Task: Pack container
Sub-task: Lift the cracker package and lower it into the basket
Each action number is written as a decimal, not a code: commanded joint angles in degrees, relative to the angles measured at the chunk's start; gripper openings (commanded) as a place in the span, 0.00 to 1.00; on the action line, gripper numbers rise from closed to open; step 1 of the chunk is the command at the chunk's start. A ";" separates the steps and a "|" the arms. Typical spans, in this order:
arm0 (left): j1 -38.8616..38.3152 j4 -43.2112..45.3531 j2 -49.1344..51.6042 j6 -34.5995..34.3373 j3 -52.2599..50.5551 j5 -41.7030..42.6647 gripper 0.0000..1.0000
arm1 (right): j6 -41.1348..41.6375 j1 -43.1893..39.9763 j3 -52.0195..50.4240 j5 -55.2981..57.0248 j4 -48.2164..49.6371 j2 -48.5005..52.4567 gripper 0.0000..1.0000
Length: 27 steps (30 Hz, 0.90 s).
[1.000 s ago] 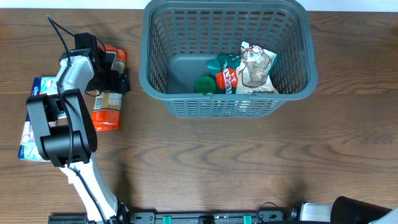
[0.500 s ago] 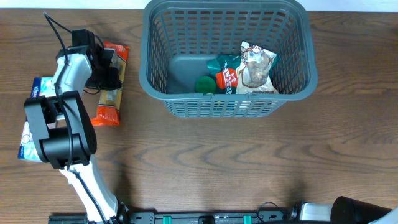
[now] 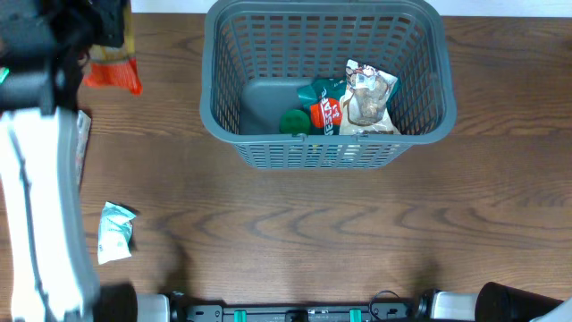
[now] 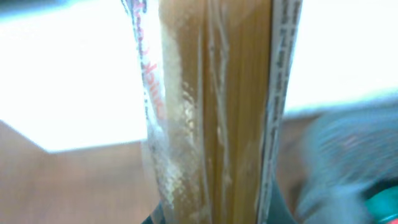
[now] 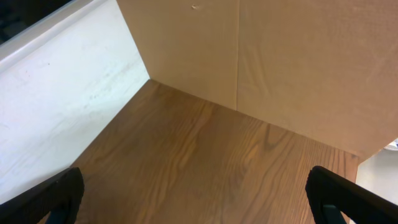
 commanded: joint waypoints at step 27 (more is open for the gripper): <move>-33.51 -13.73 15.65 29.90 2.40 20.79 0.06 | 0.68 -0.59 -0.09 0.59 -0.04 0.13 0.99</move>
